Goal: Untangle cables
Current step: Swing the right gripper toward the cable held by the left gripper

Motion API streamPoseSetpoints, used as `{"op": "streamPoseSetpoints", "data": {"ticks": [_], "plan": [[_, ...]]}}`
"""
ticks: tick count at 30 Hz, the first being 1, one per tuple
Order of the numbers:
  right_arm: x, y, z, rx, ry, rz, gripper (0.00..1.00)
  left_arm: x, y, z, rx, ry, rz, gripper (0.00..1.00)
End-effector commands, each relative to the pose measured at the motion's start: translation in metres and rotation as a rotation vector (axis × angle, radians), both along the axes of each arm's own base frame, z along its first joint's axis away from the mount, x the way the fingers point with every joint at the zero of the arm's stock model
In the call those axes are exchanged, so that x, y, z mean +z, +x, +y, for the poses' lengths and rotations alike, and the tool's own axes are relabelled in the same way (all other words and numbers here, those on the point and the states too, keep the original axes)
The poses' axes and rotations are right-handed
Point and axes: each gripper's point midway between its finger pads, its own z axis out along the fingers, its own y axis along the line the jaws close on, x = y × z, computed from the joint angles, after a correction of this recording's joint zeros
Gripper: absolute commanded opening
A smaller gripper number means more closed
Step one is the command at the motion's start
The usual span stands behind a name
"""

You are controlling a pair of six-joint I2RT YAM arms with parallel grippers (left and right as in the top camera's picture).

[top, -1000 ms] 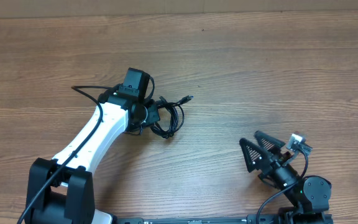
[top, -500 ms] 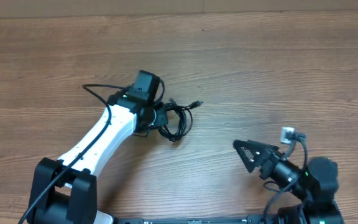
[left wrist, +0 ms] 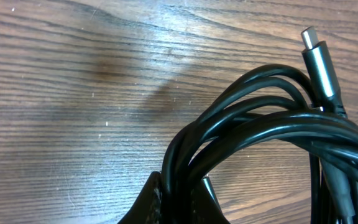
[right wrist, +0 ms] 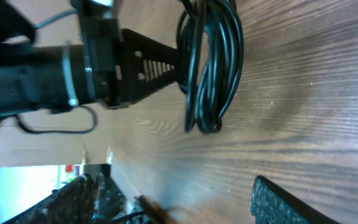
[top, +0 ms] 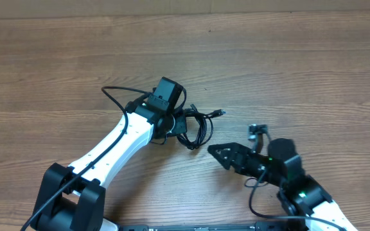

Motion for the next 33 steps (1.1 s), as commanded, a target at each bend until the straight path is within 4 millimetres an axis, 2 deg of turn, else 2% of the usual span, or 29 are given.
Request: {"op": "streamPoseSetpoints", "data": {"ticks": [1,3,6,7,8,11,13,18,23,28,30,33], "plan": [[-0.012,0.019,0.008,-0.092,-0.057,-0.018,0.71,0.019,0.003,-0.015,0.016,-0.075,-0.018,0.04],[-0.021,0.026,0.013,-0.108,-0.081,-0.022,0.67,0.019,0.001,-0.017,0.006,-0.081,-0.014,0.04],[-0.024,0.035,0.018,-0.115,-0.072,-0.039,0.59,0.019,-0.002,-0.018,-0.003,-0.084,-0.003,0.04],[-0.023,0.038,0.02,-0.115,-0.062,-0.052,0.54,0.018,-0.003,-0.017,-0.012,-0.077,-0.001,0.04],[-0.021,0.04,0.022,-0.116,-0.054,-0.061,0.43,0.018,-0.004,-0.017,-0.034,-0.069,-0.004,0.04],[-0.017,0.043,0.023,-0.116,-0.041,-0.077,0.25,0.017,-0.005,-0.016,-0.079,-0.053,-0.013,0.04],[-0.014,0.039,0.028,-0.085,-0.021,-0.08,0.06,0.017,-0.003,-0.013,-0.088,-0.026,-0.031,0.04],[-0.004,0.035,0.032,-0.052,0.011,-0.099,0.04,0.015,0.011,0.011,-0.036,0.108,-0.098,0.04],[0.032,0.034,0.033,-0.019,0.099,-0.187,0.04,0.016,0.018,0.024,-0.083,0.204,-0.148,0.04],[0.062,0.039,0.017,-0.057,0.153,-0.268,0.04,0.015,0.018,0.024,-0.176,0.233,-0.164,0.04],[0.062,0.042,0.013,-0.074,0.149,-0.269,0.04,0.015,0.018,0.024,-0.18,0.234,-0.165,0.04],[0.05,0.049,0.005,-0.118,0.104,-0.245,0.08,0.015,0.018,0.023,-0.207,0.238,-0.168,0.04]]}}
